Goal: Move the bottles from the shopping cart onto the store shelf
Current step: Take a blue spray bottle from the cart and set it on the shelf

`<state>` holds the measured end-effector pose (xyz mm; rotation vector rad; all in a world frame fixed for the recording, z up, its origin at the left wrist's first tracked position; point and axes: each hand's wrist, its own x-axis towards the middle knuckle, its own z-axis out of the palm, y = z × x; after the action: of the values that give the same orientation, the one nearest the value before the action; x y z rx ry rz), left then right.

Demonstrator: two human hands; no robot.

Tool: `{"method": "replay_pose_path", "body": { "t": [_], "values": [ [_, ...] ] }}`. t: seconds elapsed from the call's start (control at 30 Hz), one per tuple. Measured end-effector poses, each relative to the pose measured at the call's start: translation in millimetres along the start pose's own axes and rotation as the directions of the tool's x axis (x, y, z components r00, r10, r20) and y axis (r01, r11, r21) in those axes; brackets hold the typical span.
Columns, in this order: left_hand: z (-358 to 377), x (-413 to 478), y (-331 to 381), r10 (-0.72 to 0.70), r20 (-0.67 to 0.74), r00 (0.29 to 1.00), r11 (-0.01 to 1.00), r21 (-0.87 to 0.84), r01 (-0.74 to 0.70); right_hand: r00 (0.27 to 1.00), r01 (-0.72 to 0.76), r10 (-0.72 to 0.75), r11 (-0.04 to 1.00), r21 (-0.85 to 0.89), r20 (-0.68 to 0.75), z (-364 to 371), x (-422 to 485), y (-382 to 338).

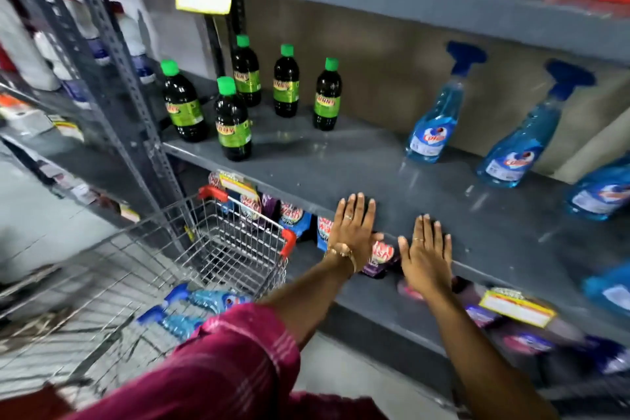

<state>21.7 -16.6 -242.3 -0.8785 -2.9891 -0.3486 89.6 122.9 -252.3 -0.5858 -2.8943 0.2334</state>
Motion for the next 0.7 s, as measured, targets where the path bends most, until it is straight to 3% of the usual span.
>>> {"method": "replay_pose_path", "body": {
  "t": [0.3, 0.7],
  "values": [
    [1.7, 5.4, 1.6, 0.025, -0.037, 0.999, 0.999, 0.025, -0.024, 0.995, 0.028, -0.026, 0.999, -0.027, 0.097, -13.4, -0.5, 4.8],
    [7.9, 8.6, -4.5, 0.019, -0.039, 0.999, 0.996, 0.084, -0.016, 0.999, 0.011, -0.012, 1.0, 0.016, 0.04, -6.3, -5.8, 2.4]
  ]
}}
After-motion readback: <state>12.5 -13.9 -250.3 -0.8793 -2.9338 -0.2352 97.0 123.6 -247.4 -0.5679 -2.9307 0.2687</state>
